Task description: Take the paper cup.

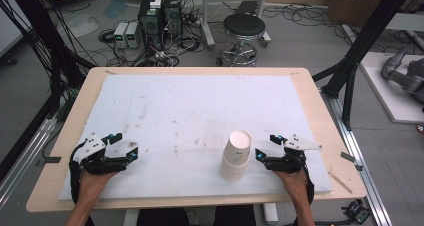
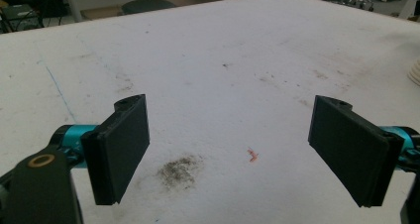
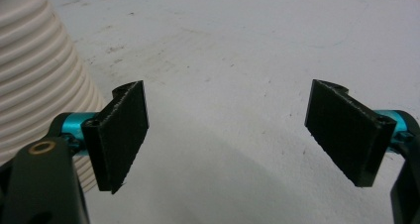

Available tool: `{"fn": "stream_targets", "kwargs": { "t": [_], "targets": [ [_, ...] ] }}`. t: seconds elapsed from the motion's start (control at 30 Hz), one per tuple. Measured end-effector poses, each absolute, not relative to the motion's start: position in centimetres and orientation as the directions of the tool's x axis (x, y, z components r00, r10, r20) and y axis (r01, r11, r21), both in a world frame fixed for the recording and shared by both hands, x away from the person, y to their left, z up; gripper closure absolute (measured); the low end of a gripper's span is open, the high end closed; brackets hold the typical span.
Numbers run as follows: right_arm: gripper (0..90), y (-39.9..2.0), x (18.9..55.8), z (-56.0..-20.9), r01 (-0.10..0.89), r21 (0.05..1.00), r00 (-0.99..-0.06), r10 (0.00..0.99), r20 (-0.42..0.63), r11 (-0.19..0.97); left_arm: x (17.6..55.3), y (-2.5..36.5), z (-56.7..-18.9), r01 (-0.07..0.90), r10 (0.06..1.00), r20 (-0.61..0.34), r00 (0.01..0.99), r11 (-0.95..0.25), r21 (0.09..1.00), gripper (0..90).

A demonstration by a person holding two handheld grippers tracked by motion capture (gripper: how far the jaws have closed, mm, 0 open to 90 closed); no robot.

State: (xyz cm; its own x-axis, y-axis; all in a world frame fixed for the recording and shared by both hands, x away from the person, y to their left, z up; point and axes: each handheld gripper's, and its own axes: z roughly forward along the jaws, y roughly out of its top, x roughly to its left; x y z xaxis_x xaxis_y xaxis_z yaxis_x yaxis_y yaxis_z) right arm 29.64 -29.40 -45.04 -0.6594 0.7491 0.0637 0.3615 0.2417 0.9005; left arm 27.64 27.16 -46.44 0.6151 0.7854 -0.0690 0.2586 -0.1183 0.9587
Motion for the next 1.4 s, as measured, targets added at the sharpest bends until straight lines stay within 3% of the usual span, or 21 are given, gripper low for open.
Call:
{"fn": "stream_targets", "kwargs": {
  "t": [0.93,1.4],
  "targets": [
    [17.1,-29.7,29.6,-44.9,0.364,0.907,-0.653,0.752,0.084,0.214,27.7,27.1,-46.4,0.269,0.787,-0.068,0.614,-0.127,0.955,16.1],
    [17.0,-30.5,29.4,-41.7,0.318,0.925,-0.664,0.745,0.063,0.206,27.8,27.0,-46.4,0.274,0.790,-0.063,0.610,-0.136,0.952,16.1]
  ]
}}
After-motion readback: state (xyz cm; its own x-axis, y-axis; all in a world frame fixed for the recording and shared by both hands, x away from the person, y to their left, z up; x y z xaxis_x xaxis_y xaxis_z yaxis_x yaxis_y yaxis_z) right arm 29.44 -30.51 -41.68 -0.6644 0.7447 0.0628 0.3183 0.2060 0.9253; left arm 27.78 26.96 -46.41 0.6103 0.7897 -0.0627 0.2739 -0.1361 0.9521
